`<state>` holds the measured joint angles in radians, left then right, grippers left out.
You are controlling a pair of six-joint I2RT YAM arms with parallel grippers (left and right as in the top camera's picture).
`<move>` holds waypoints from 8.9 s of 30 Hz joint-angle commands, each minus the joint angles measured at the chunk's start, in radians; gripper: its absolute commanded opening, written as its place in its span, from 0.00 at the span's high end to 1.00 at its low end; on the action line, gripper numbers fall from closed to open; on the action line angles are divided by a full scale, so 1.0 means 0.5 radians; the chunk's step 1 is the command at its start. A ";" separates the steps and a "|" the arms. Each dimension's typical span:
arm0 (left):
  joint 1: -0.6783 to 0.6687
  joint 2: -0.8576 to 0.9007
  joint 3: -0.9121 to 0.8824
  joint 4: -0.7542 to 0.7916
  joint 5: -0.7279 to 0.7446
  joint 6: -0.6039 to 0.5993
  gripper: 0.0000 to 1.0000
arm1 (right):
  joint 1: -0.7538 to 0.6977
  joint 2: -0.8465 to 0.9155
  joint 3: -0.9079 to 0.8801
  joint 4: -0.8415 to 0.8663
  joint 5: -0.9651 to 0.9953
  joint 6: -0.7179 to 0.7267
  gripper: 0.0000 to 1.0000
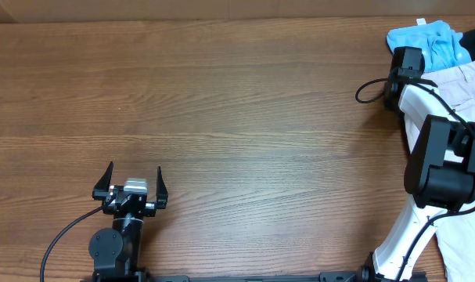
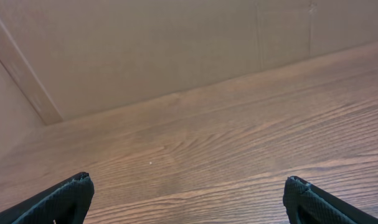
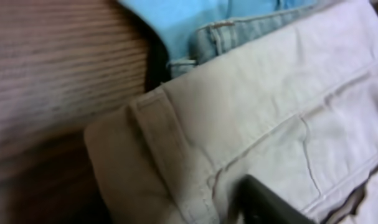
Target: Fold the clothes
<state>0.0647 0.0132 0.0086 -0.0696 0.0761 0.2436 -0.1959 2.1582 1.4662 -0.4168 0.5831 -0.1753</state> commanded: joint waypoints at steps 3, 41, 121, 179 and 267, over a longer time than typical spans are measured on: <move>-0.013 -0.004 -0.008 -0.004 -0.011 0.023 0.00 | -0.005 0.018 0.021 0.021 0.022 0.014 0.60; -0.013 -0.004 -0.008 -0.004 -0.011 0.022 0.00 | 0.391 -1.160 0.057 0.153 0.381 0.606 0.96; -0.013 -0.004 -0.008 -0.004 -0.012 0.023 0.00 | 0.208 -0.272 0.051 -0.908 -1.521 0.922 0.04; -0.013 -0.004 -0.008 -0.004 -0.012 0.023 0.00 | 0.142 -0.127 1.005 -1.269 -0.887 0.784 0.00; 0.165 3.056 2.813 -1.527 0.076 -0.897 0.00 | -0.421 -0.127 1.261 -1.303 -1.021 0.783 0.00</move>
<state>0.0841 1.4784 1.3922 -0.8452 0.0891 -0.0929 -0.4099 2.1052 2.0811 -1.0714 0.0750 0.2092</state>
